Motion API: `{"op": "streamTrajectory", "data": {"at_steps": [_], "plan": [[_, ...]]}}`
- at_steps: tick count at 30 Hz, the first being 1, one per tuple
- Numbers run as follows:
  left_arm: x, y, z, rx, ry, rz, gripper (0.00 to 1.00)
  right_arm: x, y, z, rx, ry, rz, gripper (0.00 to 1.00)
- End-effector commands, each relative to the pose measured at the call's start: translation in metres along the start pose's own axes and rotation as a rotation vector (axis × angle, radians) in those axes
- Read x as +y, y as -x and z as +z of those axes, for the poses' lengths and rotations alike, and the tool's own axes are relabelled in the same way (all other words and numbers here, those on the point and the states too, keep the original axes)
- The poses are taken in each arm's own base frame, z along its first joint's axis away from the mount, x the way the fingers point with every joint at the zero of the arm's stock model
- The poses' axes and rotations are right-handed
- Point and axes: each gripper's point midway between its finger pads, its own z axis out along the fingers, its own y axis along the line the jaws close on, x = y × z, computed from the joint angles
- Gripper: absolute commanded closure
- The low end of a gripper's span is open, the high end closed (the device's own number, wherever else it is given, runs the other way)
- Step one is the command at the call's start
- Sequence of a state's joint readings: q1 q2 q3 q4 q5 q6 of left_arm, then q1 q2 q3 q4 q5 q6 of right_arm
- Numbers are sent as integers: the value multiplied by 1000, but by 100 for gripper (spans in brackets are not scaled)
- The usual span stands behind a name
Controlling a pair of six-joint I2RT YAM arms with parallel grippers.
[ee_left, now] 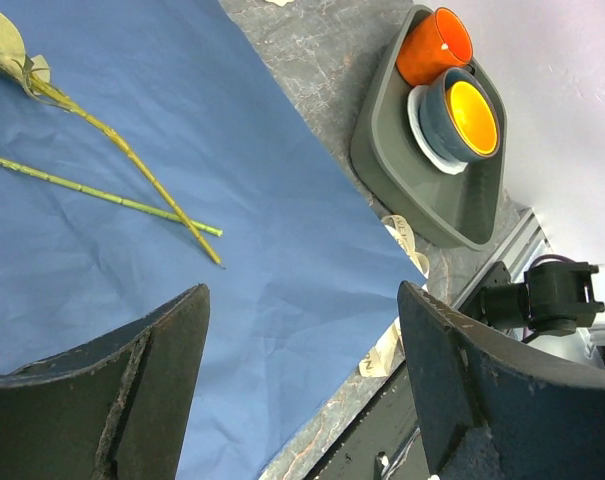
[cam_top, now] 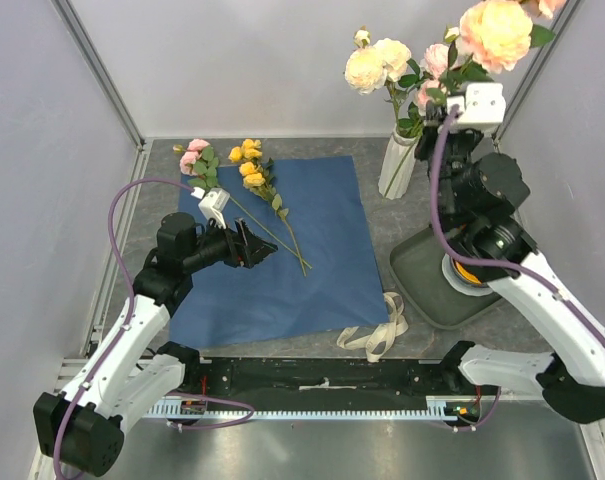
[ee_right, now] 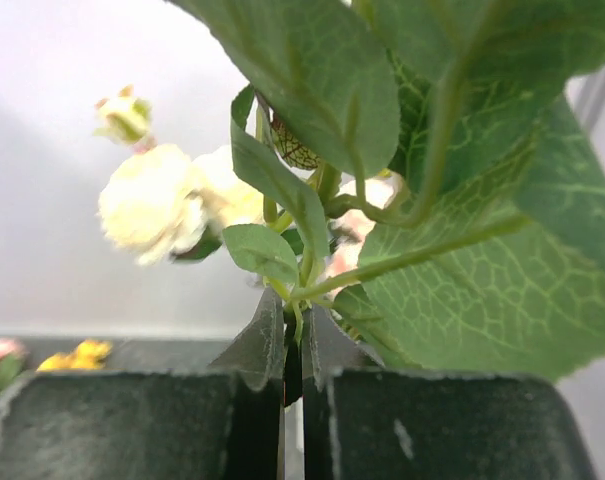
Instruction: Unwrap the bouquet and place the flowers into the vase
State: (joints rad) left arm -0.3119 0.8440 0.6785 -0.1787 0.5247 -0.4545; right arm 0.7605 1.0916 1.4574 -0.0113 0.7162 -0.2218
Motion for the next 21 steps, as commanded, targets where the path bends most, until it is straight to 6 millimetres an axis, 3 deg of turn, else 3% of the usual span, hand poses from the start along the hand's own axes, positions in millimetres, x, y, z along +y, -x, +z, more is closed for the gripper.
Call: {"op": "streamTrajectory", "data": {"at_steps": [1, 5, 12, 21], "plan": [[-5, 17, -2, -43, 0, 65, 18, -48, 48, 14, -128, -301, -29, 100], [-4, 16, -1, -41, 2, 66, 18, -64, 59, 40, -208, -359, 0, 100], [1, 16, -2, -43, 25, 73, 18, -70, 50, 83, -255, -373, -12, 100], [4, 18, -1, -47, 38, 69, 18, -67, 66, 104, -310, -368, -8, 100]]}}
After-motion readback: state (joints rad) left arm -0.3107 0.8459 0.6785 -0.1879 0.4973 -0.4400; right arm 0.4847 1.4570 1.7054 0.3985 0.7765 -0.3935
